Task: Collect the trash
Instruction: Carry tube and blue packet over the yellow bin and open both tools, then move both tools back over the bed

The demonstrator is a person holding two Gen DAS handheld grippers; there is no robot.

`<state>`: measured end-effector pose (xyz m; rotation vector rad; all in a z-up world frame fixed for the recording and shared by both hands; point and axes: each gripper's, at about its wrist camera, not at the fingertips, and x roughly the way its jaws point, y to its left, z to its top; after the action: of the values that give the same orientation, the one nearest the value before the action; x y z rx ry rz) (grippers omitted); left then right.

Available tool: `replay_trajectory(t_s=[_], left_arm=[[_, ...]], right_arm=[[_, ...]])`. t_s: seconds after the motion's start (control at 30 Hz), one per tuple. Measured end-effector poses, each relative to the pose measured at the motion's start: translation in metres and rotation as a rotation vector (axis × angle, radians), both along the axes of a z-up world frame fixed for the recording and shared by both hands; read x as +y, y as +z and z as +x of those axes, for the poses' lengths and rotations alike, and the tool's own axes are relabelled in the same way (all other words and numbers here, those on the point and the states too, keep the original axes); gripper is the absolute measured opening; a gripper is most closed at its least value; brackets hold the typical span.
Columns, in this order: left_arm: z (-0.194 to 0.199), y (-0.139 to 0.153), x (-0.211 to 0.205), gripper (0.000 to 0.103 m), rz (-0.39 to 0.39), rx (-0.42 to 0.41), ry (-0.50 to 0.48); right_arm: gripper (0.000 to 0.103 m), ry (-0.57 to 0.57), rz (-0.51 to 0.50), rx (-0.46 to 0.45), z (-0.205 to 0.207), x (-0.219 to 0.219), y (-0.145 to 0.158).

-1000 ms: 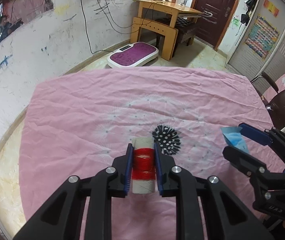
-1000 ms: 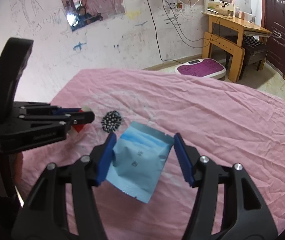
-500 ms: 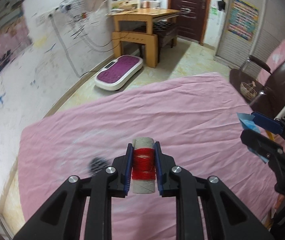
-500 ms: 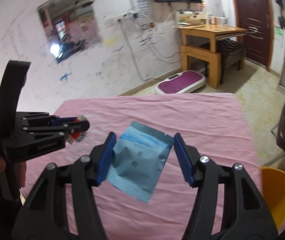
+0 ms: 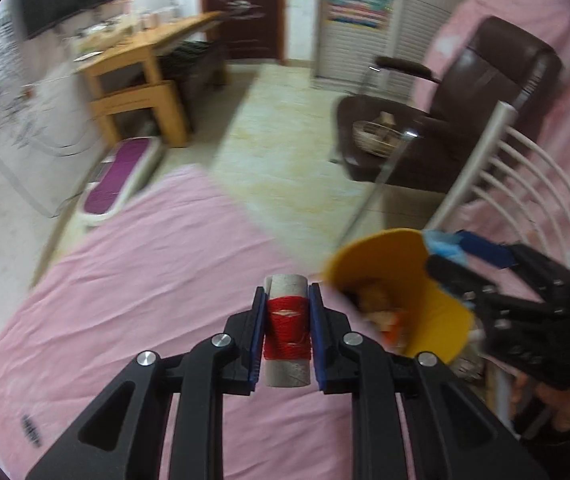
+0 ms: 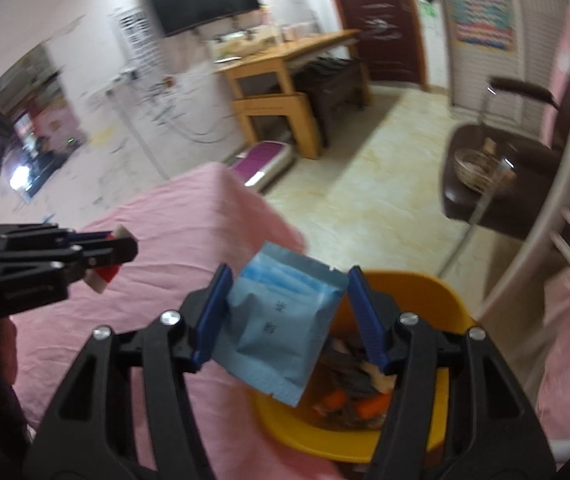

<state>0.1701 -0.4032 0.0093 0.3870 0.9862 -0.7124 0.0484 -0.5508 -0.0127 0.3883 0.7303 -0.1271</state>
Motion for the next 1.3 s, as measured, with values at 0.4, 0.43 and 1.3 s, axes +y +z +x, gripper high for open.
replay_trajectory(t_s=[0.4,0.43,1.3], left_arm=[[-0.027,-0.057,-0.096,0.017,0.077,0.116,-0.138],[-0.025,-0.060,-0.098,0.017,0.072,0.123,-0.134],[-0.008,0.000,0.029,0.087,-0.104,-0.029,0.069]], right_arm=[[0.060,-0.094,0.110,0.085,-0.027,-0.062,-0.070],[0.060,-0.094,0.118,0.088,-0.027,-0.065,-0.074],[0.097,-0.066,0.111,-0.026,-0.004,-0.009,-0.013]])
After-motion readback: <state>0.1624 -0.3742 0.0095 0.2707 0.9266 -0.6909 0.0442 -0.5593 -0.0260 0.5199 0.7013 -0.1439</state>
